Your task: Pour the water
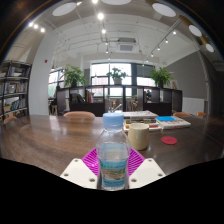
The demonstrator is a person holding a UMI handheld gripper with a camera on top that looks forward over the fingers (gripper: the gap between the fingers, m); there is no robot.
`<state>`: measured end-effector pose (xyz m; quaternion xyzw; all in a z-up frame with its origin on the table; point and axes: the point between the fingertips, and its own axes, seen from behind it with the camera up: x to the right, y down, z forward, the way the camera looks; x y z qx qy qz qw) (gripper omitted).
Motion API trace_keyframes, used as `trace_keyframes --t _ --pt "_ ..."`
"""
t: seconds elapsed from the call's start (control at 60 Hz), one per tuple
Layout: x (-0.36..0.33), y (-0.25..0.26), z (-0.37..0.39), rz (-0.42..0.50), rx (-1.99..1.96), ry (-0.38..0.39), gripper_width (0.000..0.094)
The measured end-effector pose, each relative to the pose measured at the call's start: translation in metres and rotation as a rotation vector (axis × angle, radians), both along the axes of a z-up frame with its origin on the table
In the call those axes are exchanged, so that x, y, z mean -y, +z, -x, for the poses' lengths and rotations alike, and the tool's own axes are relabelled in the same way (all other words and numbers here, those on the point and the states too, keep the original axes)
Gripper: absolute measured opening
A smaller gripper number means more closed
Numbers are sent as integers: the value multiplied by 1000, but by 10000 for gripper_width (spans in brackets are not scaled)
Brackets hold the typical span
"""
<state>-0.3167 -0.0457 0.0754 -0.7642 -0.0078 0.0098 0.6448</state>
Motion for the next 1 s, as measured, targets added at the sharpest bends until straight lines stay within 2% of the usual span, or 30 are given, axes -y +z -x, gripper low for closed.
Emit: trace_keyframes --t 0.233,0.35,0.5,0.65,0.717,1.0 --pt "-22 6 23 22 -10 29 305" --pt "-56 16 61 40 -183 81 306" --pt "-102 36 80 62 -546 87 308" --pt "-135 77 66 -25 -1008 75 306" --pt "-140 96 50 -51 -1209 37 320" --pt "-173 112 5 -165 -1866 -48 318"
